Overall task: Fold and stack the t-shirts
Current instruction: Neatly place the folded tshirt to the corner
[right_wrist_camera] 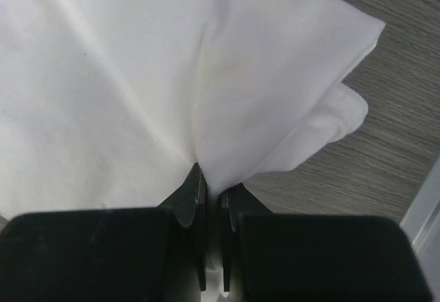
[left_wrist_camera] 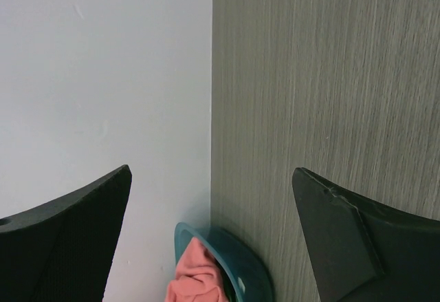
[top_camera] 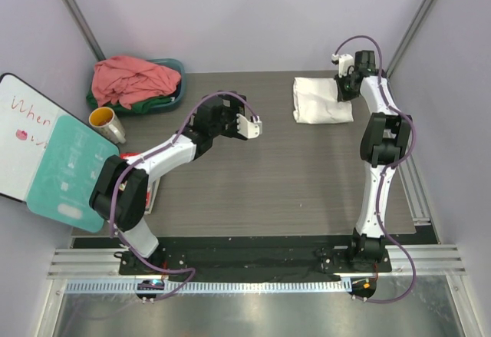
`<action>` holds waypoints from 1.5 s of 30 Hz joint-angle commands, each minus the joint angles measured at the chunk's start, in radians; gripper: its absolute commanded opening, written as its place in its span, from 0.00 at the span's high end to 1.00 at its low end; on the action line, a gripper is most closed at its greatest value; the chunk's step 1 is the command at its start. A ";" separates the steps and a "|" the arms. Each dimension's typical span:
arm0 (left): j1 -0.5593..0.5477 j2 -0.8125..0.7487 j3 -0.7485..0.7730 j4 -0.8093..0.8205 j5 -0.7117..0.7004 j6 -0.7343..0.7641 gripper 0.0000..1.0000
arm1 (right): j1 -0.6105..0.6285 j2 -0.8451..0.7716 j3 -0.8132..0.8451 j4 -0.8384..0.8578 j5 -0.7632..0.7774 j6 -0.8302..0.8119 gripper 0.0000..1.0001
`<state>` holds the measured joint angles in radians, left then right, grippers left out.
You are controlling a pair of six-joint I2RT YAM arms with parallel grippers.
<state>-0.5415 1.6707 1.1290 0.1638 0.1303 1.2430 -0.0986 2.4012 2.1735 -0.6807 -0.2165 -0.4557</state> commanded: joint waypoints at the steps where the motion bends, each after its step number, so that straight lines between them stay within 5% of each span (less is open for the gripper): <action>1: 0.005 -0.028 0.014 0.009 -0.006 0.003 0.00 | -0.042 0.001 0.068 0.030 0.109 -0.084 0.99; 28: 0.011 0.041 0.066 0.025 -0.001 -0.010 0.00 | -0.118 0.110 0.128 0.224 0.385 -0.291 0.99; 29: 0.011 0.046 0.069 0.025 0.000 -0.008 0.00 | -0.119 0.113 0.128 0.233 0.393 -0.297 0.94; 30: 0.012 0.049 0.071 0.025 0.000 -0.008 0.00 | -0.118 0.122 0.124 0.251 0.399 -0.302 0.73; 33: 0.014 0.055 0.077 0.026 0.003 -0.013 0.00 | -0.119 0.127 0.120 0.279 0.431 -0.301 0.43; 36: 0.015 0.052 0.077 0.026 0.002 -0.019 0.00 | -0.118 0.107 0.095 0.302 0.451 -0.258 0.24; 45: 0.015 0.032 0.048 0.039 -0.004 -0.031 0.00 | -0.116 0.032 0.092 0.333 0.473 -0.184 0.22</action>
<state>-0.5312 1.7241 1.1667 0.1673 0.1307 1.2331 -0.2119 2.5439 2.2566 -0.4114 0.2234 -0.6827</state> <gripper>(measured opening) 0.996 0.780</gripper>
